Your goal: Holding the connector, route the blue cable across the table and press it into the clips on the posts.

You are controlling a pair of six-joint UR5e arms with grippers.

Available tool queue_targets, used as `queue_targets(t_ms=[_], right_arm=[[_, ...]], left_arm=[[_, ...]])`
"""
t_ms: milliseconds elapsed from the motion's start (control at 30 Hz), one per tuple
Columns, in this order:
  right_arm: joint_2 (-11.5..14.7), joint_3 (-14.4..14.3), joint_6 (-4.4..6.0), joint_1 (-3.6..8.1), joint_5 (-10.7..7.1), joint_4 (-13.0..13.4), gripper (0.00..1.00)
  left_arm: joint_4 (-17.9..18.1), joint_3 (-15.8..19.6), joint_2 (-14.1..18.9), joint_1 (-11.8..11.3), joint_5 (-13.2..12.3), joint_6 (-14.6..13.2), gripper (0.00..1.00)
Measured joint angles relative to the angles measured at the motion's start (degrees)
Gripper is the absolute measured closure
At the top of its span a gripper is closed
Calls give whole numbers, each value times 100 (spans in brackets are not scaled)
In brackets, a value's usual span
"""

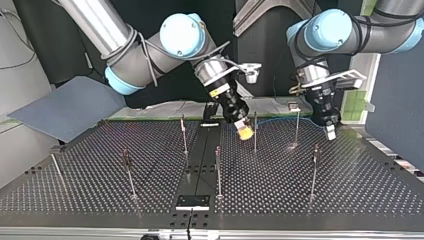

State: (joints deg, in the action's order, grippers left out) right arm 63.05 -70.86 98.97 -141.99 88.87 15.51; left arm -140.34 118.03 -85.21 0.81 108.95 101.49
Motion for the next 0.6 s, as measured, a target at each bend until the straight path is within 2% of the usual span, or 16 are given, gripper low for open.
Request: queue_targets(t_ms=[167, 600], right_arm=[[-276, 304, 7, -75, 33, -25, 100], [-679, 975, 45, -94, 126, -162, 100]], left_arm=[[-44, -86, -22, -72, -23, 51, 100], [18, -157, -214, -298, -146, 71, 100]])
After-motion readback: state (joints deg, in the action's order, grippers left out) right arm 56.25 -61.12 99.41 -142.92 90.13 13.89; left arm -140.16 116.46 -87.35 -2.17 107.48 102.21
